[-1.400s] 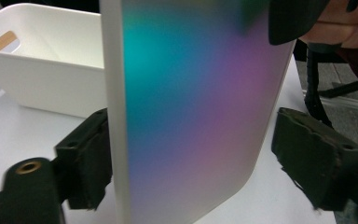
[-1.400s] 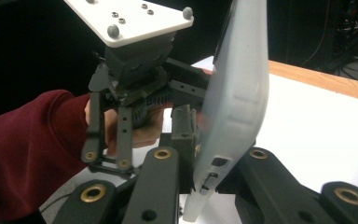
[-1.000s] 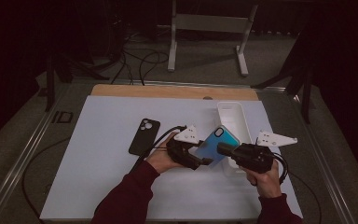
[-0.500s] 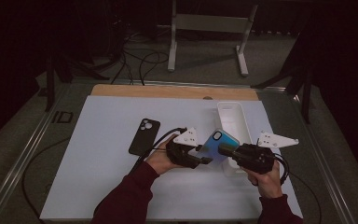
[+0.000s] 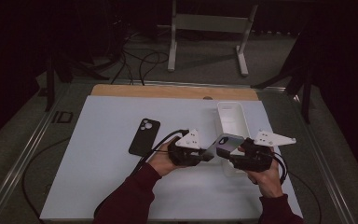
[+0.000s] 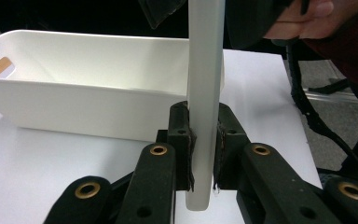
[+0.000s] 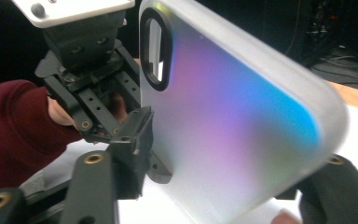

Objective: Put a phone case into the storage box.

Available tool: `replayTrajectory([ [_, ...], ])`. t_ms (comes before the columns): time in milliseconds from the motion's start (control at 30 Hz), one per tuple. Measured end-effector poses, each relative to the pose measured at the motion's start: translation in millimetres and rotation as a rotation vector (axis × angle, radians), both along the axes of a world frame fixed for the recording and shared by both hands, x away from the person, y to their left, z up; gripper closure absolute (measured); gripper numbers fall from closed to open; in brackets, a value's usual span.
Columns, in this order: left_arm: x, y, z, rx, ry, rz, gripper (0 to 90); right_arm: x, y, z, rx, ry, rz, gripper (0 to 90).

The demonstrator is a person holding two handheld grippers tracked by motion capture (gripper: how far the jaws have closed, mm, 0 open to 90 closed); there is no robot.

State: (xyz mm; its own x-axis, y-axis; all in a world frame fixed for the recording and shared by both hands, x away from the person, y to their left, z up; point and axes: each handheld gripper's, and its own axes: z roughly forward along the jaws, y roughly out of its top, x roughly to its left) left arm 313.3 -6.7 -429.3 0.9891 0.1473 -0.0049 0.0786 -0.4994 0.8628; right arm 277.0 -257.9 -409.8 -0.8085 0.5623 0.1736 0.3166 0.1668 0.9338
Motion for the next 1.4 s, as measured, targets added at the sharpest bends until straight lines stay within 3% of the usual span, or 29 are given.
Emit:
replayTrajectory([
  [267, -1.0, 1.2, 2.7, 0.003, -0.029, 0.038, 81.3, -0.4, 8.9, 1.6, -0.073, -0.003, -0.096, 23.2],
  [433, -1.6, 2.1, 4.3, 0.004, -0.041, 0.055, 81.3, 0.3, 6.2, 1.1, -0.060, 0.016, -0.140, 18.9],
  [467, -1.4, 2.3, 4.7, 0.011, -0.051, 0.075, 81.2, 0.4, 5.1, 0.9, -0.057, 0.024, -0.149, 14.7],
  [833, -2.1, 0.3, 3.8, 0.028, -0.059, 0.119, 81.2, -0.5, 5.0, 2.1, -0.060, 0.028, -0.201, 9.0],
  [1400, -1.4, 1.7, 3.5, 0.026, -0.057, 0.195, 81.2, 0.5, 8.2, 6.1, -0.035, 0.018, -0.268, 8.7],
])
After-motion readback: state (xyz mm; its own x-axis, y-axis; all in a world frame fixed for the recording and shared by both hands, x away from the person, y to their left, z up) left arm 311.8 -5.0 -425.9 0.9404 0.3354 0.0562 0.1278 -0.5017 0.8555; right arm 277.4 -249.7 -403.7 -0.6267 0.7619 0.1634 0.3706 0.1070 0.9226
